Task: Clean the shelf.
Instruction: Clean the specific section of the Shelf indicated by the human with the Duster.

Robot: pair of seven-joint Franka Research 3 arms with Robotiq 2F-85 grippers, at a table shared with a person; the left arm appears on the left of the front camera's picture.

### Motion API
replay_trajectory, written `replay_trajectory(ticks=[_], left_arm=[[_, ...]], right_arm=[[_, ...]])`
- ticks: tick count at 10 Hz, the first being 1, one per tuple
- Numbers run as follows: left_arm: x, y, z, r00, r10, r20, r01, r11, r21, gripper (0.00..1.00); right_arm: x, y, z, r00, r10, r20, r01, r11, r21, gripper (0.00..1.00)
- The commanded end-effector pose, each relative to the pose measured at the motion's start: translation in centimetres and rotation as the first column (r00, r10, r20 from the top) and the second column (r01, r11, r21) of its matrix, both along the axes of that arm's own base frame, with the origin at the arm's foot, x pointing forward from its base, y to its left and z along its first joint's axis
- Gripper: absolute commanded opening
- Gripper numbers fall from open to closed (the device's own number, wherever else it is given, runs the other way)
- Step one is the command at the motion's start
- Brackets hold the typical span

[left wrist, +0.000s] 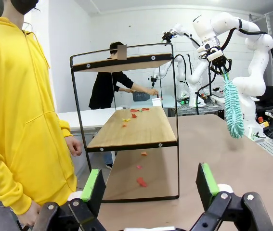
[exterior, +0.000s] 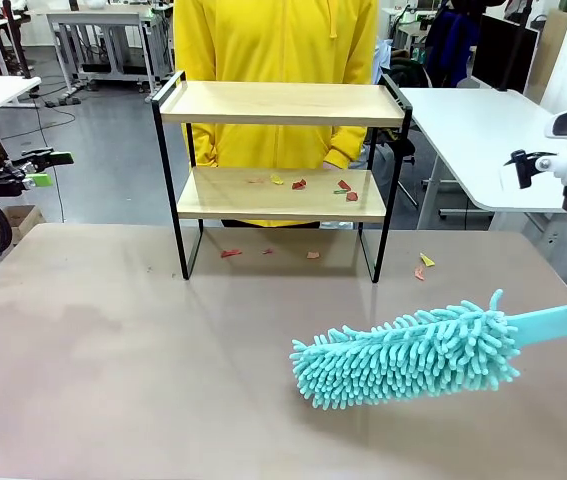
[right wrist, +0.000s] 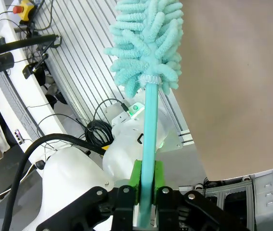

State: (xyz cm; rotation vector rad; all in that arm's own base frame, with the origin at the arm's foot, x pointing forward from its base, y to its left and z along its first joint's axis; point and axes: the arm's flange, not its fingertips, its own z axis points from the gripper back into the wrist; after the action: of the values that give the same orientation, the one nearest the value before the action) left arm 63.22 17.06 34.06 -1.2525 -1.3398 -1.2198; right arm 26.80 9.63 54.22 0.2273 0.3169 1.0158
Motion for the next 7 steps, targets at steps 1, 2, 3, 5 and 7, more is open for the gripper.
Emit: replay_trajectory(ticks=[1,2,3,5,7], left_arm=[[-0.17,-0.03,0.27,1.0,0.005,0.0,-0.005,1.0,0.004,1.0],[-0.17,-0.03,0.27,1.0,0.005,0.0,-0.005,1.0,0.004,1.0],[-0.17,-0.03,0.27,1.0,0.005,0.0,-0.005,1.0,0.004,1.0],[-0.17,-0.03,0.27,1.0,0.005,0.0,-0.005,1.0,0.004,1.0],[-0.17,-0.03,0.27,1.0,0.005,0.0,-0.005,1.0,0.004,1.0]], right_arm=[[-0.05,-0.04,0.33,1.0,-0.002,0.0,0.002,1.0,0.006,0.13],[-0.05,-0.04,0.33,1.0,-0.002,0.0,0.002,1.0,0.006,0.13],[-0.05,-0.04,0.33,1.0,-0.002,0.0,0.002,1.0,0.006,0.13],[-0.05,-0.04,0.33,1.0,-0.002,0.0,0.002,1.0,0.006,0.13],[-0.05,-0.04,0.33,1.0,-0.002,0.0,0.002,1.0,0.006,0.13]])
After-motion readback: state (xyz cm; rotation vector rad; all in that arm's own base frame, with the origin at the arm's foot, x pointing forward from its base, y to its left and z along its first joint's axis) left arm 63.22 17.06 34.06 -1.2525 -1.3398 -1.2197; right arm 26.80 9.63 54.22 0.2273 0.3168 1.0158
